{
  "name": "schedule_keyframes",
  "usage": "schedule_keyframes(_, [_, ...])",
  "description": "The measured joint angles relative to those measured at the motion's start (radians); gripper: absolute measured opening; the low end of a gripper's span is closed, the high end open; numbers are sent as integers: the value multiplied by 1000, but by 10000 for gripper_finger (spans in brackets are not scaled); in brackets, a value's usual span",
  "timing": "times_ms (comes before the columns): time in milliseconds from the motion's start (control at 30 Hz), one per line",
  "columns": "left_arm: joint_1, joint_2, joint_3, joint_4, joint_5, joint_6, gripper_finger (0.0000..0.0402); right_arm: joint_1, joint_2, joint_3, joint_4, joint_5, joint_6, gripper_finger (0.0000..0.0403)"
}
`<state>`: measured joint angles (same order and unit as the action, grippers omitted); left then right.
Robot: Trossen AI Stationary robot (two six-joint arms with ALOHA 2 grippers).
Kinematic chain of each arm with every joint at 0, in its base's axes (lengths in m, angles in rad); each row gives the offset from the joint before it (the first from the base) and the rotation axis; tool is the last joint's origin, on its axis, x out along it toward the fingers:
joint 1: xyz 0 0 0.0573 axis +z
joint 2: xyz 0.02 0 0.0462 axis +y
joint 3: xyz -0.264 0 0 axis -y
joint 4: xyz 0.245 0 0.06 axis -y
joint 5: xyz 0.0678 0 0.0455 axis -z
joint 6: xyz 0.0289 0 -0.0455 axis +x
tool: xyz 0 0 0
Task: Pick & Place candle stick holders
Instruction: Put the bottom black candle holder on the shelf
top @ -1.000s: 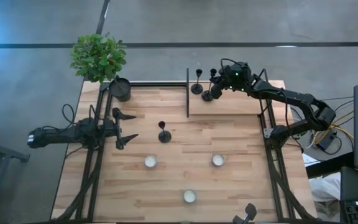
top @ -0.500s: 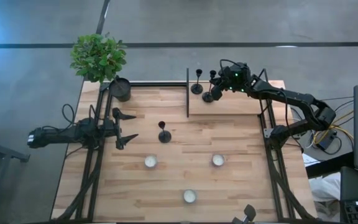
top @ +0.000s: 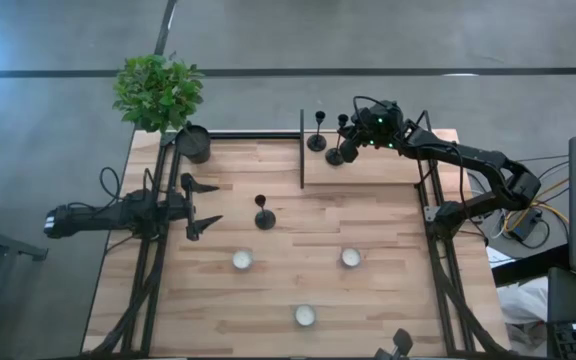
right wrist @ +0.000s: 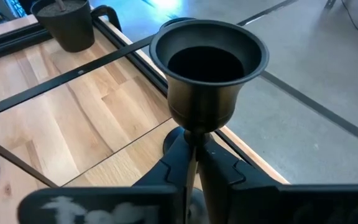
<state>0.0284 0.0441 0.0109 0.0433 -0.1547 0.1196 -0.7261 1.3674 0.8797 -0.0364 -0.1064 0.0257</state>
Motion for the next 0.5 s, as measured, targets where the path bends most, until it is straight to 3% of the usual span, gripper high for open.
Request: schedule_keyframes(500, [0, 0, 0, 0, 0, 0, 399, -2, -3, 1, -13, 4, -2, 151])
